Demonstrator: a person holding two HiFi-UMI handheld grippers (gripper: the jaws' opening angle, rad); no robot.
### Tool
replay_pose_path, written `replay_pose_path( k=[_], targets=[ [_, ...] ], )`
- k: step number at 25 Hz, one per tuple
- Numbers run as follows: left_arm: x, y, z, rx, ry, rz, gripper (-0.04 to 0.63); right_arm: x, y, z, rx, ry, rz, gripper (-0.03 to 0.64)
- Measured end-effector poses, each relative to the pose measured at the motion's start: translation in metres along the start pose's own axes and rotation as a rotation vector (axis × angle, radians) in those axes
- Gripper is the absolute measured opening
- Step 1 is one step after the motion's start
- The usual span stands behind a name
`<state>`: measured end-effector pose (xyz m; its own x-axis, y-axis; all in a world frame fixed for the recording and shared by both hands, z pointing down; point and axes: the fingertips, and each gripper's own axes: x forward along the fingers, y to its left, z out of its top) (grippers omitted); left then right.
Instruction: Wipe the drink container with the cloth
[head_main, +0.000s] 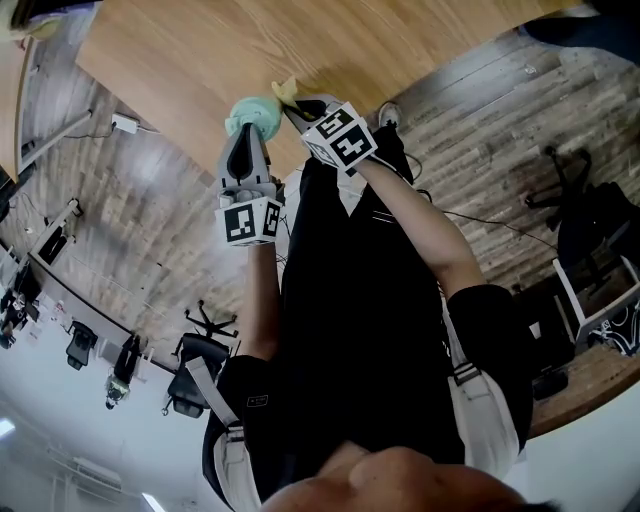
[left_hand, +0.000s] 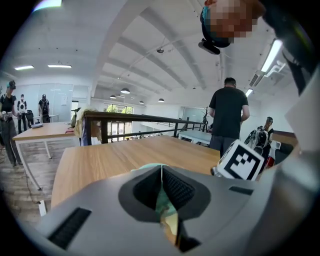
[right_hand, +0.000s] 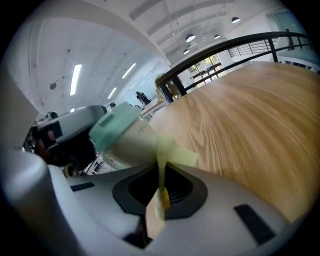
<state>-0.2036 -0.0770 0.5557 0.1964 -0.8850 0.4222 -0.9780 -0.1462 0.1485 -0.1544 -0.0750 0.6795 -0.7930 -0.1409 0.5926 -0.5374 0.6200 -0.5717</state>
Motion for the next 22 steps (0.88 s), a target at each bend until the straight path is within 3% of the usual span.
replay_pose_path(
  k=[9, 13, 18, 22],
  targets=[
    [0.000, 0.003, 0.003, 0.001, -0.007, 0.002, 0.025, 0.030, -0.035, -0.016, 0.055, 0.070, -0.029, 0.041],
    [-0.001, 0.003, 0.001, -0.002, -0.006, 0.000, 0.025, 0.025, -0.031, -0.011, 0.043, 0.088, 0.011, 0.041],
    [0.000, 0.001, -0.001, -0.008, -0.006, 0.005, 0.025, -0.009, 0.000, 0.024, -0.029, 0.038, 0.089, 0.041],
    [0.000, 0.000, 0.001, -0.015, -0.005, 0.008, 0.025, -0.038, 0.026, 0.049, -0.152, 0.028, 0.138, 0.041]
  ],
)
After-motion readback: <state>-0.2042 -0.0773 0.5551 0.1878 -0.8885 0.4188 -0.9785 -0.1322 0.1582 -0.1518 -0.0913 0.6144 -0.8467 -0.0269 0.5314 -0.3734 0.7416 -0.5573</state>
